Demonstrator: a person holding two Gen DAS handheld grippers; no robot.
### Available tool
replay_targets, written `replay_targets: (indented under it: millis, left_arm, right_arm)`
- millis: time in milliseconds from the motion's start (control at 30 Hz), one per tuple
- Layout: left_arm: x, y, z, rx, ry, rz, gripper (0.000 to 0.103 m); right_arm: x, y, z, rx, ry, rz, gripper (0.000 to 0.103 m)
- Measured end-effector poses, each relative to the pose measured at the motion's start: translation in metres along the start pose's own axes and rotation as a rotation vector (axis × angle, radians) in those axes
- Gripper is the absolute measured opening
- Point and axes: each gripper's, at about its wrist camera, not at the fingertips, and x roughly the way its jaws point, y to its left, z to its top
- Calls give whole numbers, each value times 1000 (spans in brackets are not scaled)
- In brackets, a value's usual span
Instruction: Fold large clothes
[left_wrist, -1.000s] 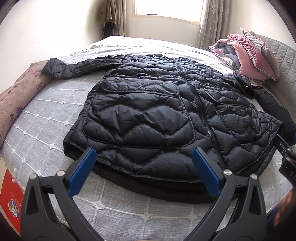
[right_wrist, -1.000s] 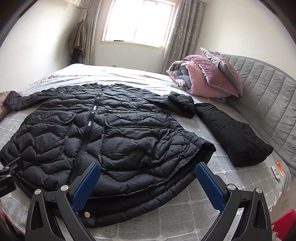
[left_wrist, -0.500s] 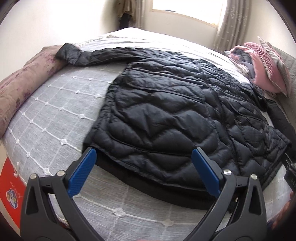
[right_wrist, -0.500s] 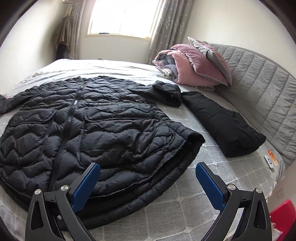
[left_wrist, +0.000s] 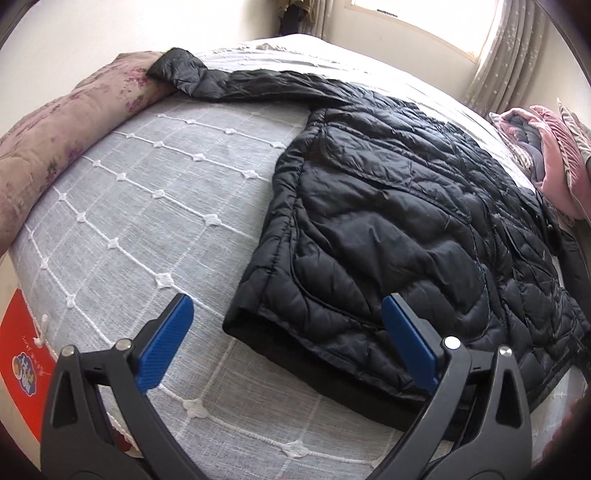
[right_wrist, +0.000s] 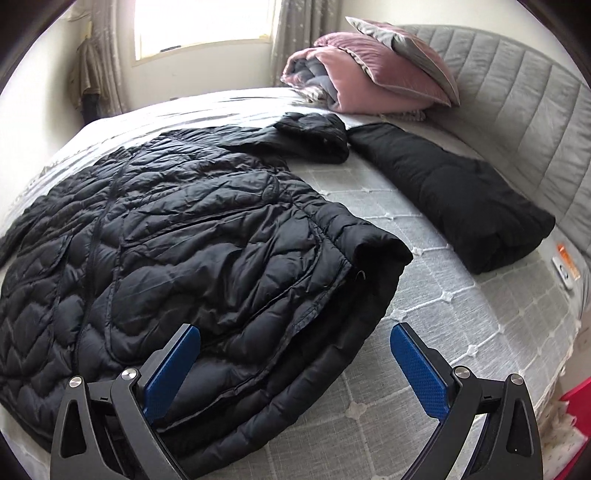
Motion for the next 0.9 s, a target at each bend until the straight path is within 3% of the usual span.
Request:
replay_targets:
  millis: [200,467,533,600,633,700,767,833,900]
  left_arm:
    - [7,0,1,-18,36,-38,100]
    - [19,13,12,-67,71,-34,99]
    - [22,17,13,-82,79,-39,90]
    - [29,17,12,-84,107,-76,66]
    - [32,16,11,-78,125,-99,49]
    - [41,11,9,-62,158,-110,41]
    - [40,7,9,-36,146,-106,20]
    - [35,5,9,-13,119,-95,12]
    - [29,7,8,-5,99,-92,10]
  right_arm:
    - [13,-6,8,42,31,5,103]
    - [33,-32,41,113,60,18,103]
    - [39,-42,41,154,75,69,102]
    - [50,-48,36,197,127,147,86]
    - [56,-49,34,209,159,177,77]
    - [66,-52,31,238,201,230,31]
    - [69,-56,30,273,205,273,17]
    - [65,-62,30,288,181,264,14]
    - [62,-69,31,301,167,248,11]
